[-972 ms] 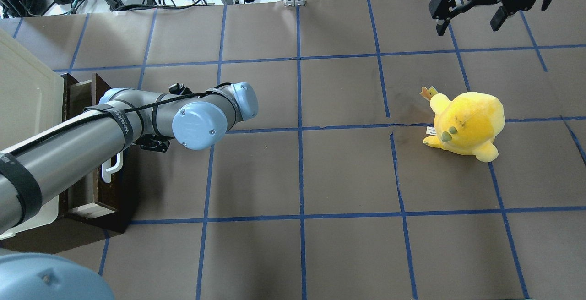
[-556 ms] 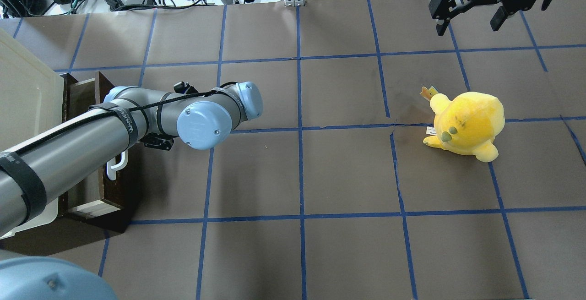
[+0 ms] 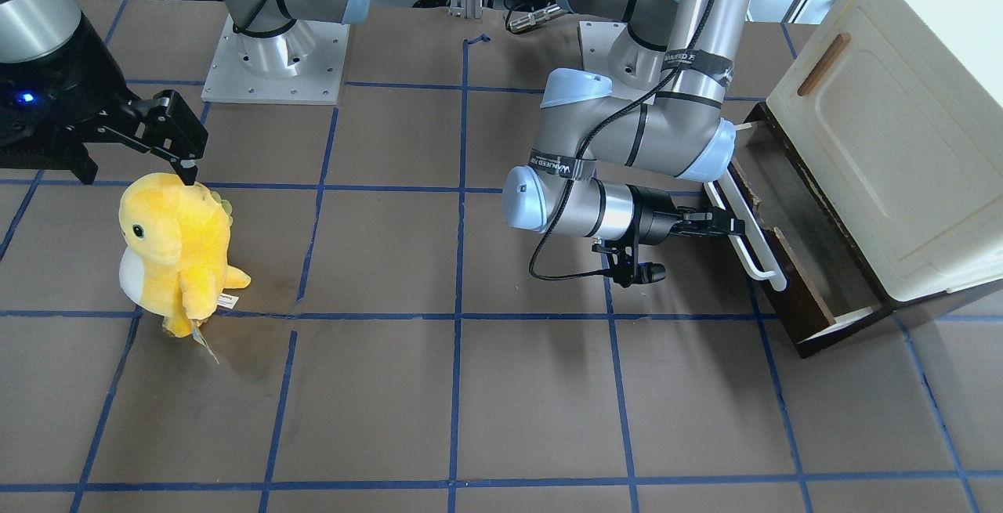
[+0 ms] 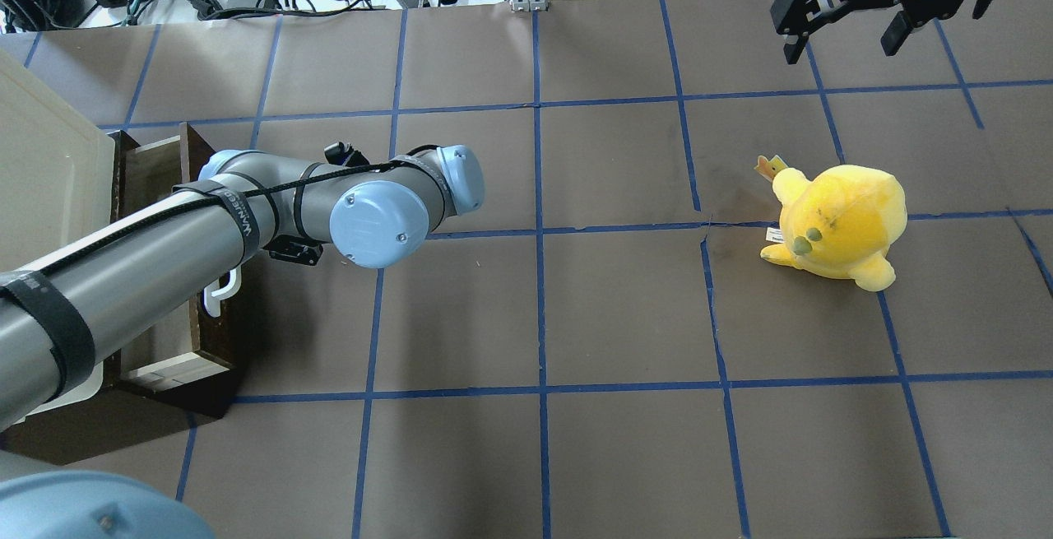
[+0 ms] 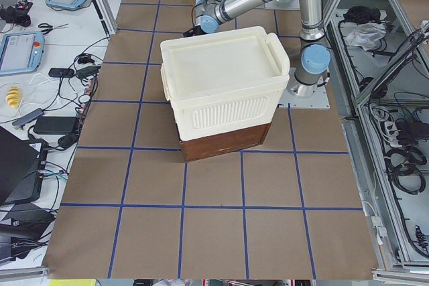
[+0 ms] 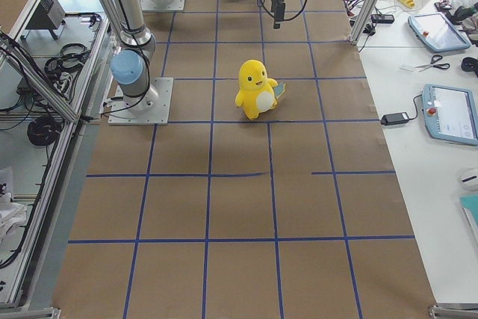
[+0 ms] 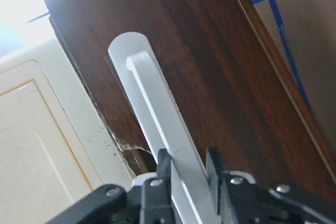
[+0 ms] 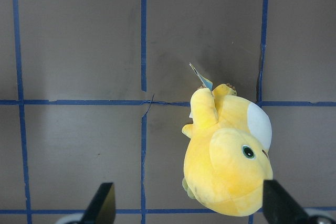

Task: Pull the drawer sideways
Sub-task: 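Keep pulling the drawer out with the left gripper, then release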

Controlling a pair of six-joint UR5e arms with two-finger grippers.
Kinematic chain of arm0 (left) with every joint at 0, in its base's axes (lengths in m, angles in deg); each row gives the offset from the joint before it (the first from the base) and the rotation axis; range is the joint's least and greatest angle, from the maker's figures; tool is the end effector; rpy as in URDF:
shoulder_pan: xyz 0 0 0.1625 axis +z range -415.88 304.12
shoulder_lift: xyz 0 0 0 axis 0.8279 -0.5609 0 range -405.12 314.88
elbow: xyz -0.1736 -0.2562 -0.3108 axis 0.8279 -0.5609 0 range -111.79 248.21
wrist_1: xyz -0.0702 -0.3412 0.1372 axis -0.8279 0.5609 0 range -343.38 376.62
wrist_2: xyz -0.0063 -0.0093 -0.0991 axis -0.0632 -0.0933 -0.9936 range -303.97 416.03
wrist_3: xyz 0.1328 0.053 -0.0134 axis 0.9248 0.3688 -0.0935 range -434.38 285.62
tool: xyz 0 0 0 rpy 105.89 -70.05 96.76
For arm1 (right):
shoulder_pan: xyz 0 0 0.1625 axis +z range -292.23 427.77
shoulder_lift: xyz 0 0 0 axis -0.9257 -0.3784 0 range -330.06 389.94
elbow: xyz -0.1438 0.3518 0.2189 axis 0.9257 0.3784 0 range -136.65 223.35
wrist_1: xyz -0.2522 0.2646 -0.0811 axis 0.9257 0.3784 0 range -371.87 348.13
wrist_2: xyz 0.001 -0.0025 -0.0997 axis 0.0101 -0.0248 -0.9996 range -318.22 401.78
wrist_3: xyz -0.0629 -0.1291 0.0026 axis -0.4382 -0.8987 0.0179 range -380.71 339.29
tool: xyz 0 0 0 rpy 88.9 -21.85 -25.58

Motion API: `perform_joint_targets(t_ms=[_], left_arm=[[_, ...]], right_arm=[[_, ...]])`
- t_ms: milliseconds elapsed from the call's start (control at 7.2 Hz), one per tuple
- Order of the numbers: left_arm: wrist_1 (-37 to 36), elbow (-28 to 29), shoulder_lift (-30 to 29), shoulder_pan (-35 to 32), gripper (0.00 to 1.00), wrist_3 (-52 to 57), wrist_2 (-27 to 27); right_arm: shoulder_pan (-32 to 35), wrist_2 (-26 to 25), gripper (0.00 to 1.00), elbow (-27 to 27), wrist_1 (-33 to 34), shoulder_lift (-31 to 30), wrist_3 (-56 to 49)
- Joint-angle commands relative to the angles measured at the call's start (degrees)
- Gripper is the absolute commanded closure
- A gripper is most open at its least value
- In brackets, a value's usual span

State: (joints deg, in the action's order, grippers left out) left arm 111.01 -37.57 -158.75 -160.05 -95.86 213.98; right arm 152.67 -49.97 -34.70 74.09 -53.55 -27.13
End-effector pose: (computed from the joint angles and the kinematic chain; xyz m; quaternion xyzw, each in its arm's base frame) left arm -0.1178 -0.4661 0.2343 0.1590 0.7812 0.1358 0.5883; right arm 0.0839 -0.5107 0.4904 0.0114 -0.9997 0.0107 0.0165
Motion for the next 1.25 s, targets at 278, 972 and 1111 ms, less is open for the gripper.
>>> perform_joint_targets(t_ms=[278,972,1111], left_arm=[[0.27,2.15,-0.10,-1.47,1.00,0.65,-3.34],[0.88,4.17,-0.89,-3.57,1.00,1.01,-4.31],[0.89,4.26,-1.07,-3.93,1.00,1.01,-4.31]], right_arm=[[0.00,0.00,0.00,0.00,0.00,0.00,0.00],[0.00,0.00,0.00,0.00,0.00,0.00,0.00],[0.00,0.00,0.00,0.00,0.00,0.00,0.00]])
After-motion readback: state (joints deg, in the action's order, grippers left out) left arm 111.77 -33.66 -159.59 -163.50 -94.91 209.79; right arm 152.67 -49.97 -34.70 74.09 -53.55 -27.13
